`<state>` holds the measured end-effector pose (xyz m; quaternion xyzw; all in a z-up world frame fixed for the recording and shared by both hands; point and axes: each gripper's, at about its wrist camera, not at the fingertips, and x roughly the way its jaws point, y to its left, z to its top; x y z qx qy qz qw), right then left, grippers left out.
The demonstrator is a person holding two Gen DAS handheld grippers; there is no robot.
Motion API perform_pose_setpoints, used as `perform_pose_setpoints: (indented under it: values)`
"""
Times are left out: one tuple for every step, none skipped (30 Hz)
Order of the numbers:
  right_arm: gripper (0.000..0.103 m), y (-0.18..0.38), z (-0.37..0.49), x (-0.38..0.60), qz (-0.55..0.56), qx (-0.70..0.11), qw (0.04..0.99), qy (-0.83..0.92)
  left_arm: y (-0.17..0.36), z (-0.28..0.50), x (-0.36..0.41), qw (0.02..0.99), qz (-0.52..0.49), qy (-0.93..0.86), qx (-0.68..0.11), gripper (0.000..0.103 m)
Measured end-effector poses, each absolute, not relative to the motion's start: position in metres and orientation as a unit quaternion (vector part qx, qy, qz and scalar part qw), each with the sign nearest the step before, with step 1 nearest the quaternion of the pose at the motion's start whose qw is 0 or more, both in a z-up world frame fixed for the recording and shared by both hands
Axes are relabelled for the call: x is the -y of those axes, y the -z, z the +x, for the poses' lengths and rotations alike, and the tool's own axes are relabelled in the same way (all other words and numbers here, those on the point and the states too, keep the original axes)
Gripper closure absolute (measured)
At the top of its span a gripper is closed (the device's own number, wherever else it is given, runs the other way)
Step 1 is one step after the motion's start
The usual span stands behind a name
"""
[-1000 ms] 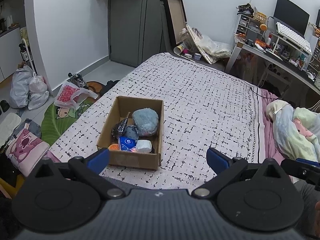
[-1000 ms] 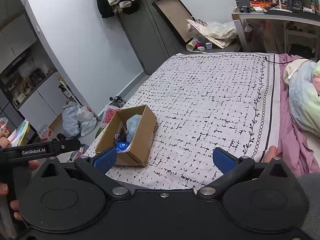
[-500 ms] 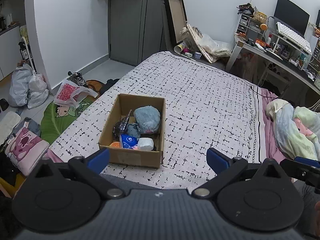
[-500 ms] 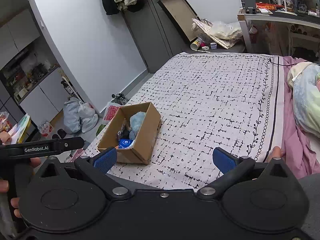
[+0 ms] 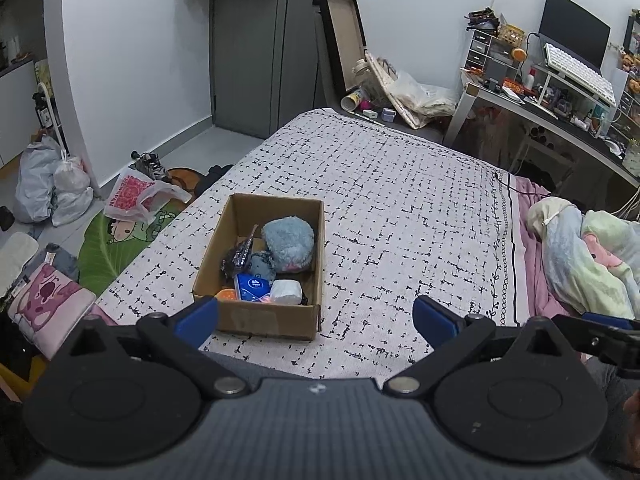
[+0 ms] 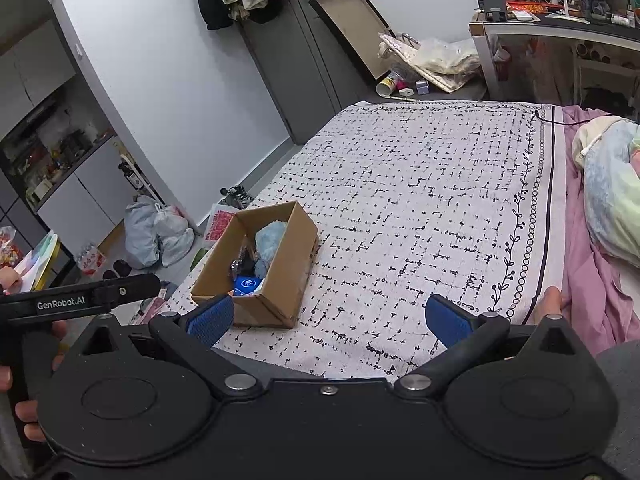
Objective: Organize soft objects
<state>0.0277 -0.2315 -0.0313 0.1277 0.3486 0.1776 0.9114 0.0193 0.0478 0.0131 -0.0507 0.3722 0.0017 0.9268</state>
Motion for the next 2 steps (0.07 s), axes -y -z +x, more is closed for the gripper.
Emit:
perform_pose_setpoints:
  values:
    - [0.0,0.0323,0.0276,0.2317,0.128,-0.349,0.911,-0.178,-0.0129,0.0195,-0.048,0.927,-0.052,-0.003,-0.372,0.001]
    - [0.0,0.0329,0.0279,0.2317,0.128,-0.35,0.911,-0.178,-0.0128,0.0198,-0.0484,0.927,-0.052,-0.005,-0.372,0.001]
